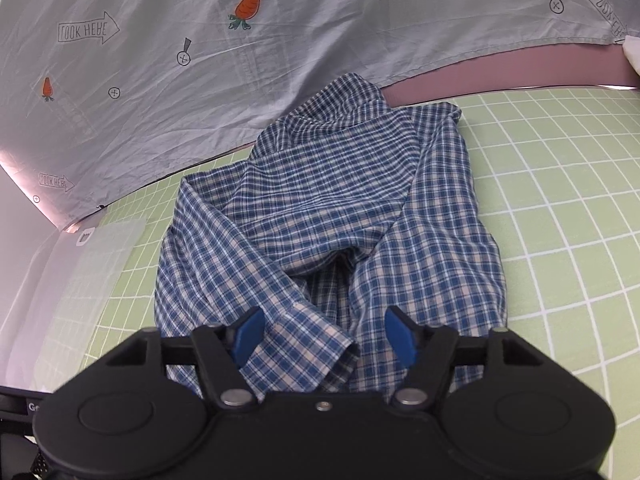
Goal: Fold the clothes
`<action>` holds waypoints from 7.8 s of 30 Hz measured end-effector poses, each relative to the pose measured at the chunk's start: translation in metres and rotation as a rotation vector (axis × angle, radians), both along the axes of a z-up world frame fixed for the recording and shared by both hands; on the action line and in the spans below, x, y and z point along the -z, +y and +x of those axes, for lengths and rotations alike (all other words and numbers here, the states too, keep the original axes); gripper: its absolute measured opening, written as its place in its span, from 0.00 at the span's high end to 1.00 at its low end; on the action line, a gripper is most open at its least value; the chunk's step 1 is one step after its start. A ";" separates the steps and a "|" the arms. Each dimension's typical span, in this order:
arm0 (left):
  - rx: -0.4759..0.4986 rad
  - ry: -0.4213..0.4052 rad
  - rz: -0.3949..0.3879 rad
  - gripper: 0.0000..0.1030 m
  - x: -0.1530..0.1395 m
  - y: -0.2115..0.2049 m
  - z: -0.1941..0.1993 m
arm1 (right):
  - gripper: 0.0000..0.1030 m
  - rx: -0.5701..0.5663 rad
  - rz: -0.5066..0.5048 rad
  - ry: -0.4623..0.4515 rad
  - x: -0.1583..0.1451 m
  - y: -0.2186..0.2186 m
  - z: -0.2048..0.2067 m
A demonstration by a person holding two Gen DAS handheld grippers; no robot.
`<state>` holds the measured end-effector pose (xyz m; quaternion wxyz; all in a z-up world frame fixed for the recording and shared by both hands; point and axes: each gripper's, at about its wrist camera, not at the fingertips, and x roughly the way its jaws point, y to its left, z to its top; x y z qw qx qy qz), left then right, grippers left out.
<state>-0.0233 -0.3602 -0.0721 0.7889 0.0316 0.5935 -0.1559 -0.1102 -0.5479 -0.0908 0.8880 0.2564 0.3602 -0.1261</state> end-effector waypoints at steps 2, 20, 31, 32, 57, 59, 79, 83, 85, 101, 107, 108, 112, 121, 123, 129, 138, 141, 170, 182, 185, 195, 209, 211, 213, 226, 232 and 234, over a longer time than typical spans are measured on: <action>-0.001 0.000 0.000 0.18 0.000 0.000 0.000 | 0.57 -0.019 0.033 0.001 0.002 -0.001 0.001; 0.023 -0.117 -0.048 0.18 -0.053 0.031 -0.069 | 0.98 0.023 0.048 -0.114 -0.039 0.032 -0.097; 0.085 -0.070 -0.032 0.18 -0.045 0.052 -0.142 | 0.98 0.139 0.243 -0.160 -0.031 0.052 -0.185; 0.092 -0.065 -0.029 0.18 -0.044 0.053 -0.147 | 0.98 0.155 0.276 -0.166 -0.028 0.052 -0.192; 0.073 -0.044 0.037 0.18 -0.031 0.088 -0.173 | 0.98 0.243 0.275 -0.018 -0.002 0.071 -0.237; 0.064 -0.051 0.045 0.18 -0.031 0.090 -0.172 | 0.97 0.235 0.254 -0.014 -0.005 0.072 -0.236; 0.106 -0.084 0.131 0.14 -0.008 0.095 -0.172 | 0.09 0.189 -0.043 0.104 -0.012 0.094 -0.230; 0.132 -0.077 0.133 0.13 -0.002 0.093 -0.174 | 0.00 0.164 -0.093 0.143 -0.004 0.101 -0.230; 0.140 -0.072 0.132 0.11 0.002 0.093 -0.176 | 0.00 0.152 -0.118 0.164 -0.001 0.104 -0.230; 0.197 -0.037 0.136 0.10 0.016 0.088 -0.185 | 0.00 0.149 -0.102 0.264 0.027 0.115 -0.236; 0.216 -0.041 0.136 0.10 0.017 0.081 -0.190 | 0.00 0.141 -0.116 0.276 0.029 0.118 -0.237; 0.219 -0.039 0.133 0.11 0.018 0.078 -0.193 | 0.00 0.139 -0.118 0.278 0.030 0.119 -0.237; 0.232 -0.038 0.129 0.12 0.018 0.070 -0.199 | 0.00 0.134 -0.127 0.285 0.031 0.121 -0.238; 0.261 -0.041 0.110 0.29 0.017 0.059 -0.216 | 0.00 0.117 -0.150 0.309 0.033 0.126 -0.238; 0.263 -0.040 0.105 0.36 0.018 0.058 -0.218 | 0.00 0.108 -0.157 0.323 0.033 0.129 -0.236; 0.285 -0.051 0.098 0.56 0.014 0.064 -0.241 | 0.05 0.094 -0.152 0.329 0.032 0.125 -0.237; 0.304 -0.044 0.068 0.83 0.008 0.063 -0.237 | 0.60 0.021 -0.168 0.294 0.020 0.132 -0.238; 0.305 -0.042 0.057 0.87 0.006 0.063 -0.238 | 0.82 0.019 -0.116 0.272 0.016 0.129 -0.239; 0.077 -0.199 -0.257 0.92 -0.097 0.040 -0.121 | 0.95 0.171 0.022 -0.066 -0.061 0.042 -0.183; 0.040 -0.183 -0.265 0.92 -0.083 0.001 -0.050 | 0.95 0.201 0.057 -0.067 -0.047 -0.008 -0.123; 0.035 -0.166 -0.257 0.92 -0.071 -0.013 -0.027 | 0.95 0.208 0.072 -0.047 -0.035 -0.020 -0.102; -0.023 -0.040 -0.199 0.92 -0.011 -0.032 0.037 | 0.95 0.222 0.171 0.093 0.025 -0.056 -0.051; -0.032 -0.168 -0.235 0.76 -0.036 -0.033 0.033 | 0.76 0.248 0.138 0.011 -0.001 -0.071 -0.055; -0.049 -0.205 -0.249 0.60 -0.045 -0.026 0.027 | 0.61 0.275 0.083 -0.022 -0.014 -0.069 -0.064; -0.076 -0.250 -0.265 0.45 -0.056 -0.015 0.018 | 0.55 0.290 0.040 -0.046 -0.026 -0.066 -0.074; -0.015 -0.202 -0.130 0.33 -0.039 0.018 -0.036 | 0.51 0.310 0.012 0.042 -0.014 -0.027 -0.131; 0.057 -0.143 -0.057 0.32 -0.018 0.014 -0.051 | 0.50 0.252 0.009 0.091 -0.005 -0.021 -0.123; 0.066 -0.152 -0.054 0.32 -0.018 0.011 -0.049 | 0.50 0.220 -0.001 0.107 -0.002 -0.020 -0.115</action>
